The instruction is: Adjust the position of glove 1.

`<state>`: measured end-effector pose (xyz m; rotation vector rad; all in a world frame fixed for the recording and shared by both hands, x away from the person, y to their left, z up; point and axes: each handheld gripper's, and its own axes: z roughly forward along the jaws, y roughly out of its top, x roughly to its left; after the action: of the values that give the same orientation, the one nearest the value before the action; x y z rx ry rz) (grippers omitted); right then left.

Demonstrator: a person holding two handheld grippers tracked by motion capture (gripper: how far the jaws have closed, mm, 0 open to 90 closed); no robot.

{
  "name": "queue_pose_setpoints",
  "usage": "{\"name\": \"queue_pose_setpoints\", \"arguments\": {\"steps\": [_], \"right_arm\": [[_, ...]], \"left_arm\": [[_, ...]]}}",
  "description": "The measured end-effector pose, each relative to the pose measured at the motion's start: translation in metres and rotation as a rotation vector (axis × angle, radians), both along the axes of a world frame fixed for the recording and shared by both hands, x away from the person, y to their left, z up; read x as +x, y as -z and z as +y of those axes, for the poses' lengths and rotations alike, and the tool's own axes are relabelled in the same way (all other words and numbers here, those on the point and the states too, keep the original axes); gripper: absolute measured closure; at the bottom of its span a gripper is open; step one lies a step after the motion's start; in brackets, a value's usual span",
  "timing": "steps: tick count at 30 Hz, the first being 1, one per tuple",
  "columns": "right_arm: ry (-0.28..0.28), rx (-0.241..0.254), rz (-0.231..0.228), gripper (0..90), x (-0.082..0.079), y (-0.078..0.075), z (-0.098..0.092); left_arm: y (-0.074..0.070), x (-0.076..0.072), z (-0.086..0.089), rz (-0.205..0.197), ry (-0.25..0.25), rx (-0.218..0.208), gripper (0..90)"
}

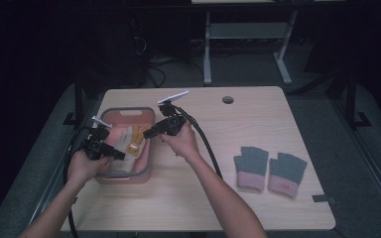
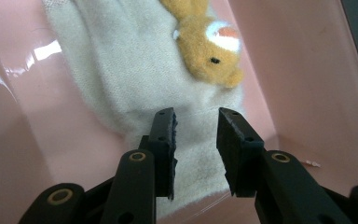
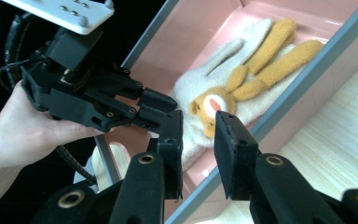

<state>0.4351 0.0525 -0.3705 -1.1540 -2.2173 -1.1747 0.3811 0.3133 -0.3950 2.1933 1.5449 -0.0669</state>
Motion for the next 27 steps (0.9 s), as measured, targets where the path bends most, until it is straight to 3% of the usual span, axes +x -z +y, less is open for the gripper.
{"name": "queue_pose_setpoints", "arguments": {"steps": [5, 12, 14, 27], "right_arm": [[-0.002, 0.013, -0.005, 71.0, -0.002, -0.001, -0.006], [-0.002, 0.027, -0.012, 70.0, -0.006, -0.004, -0.015], [0.0, 0.03, -0.015, 69.8, -0.007, -0.005, -0.018], [0.024, 0.028, -0.015, 65.5, -0.014, -0.007, -0.038]], "left_arm": [[0.005, 0.003, -0.003, 0.024, 0.005, 0.026, 66.9], [-0.008, 0.002, 0.002, -0.024, -0.033, -0.032, 61.0], [-0.012, 0.001, 0.001, -0.043, -0.05, -0.066, 60.5], [-0.027, -0.005, -0.008, -0.124, -0.024, -0.163, 51.3]]}}
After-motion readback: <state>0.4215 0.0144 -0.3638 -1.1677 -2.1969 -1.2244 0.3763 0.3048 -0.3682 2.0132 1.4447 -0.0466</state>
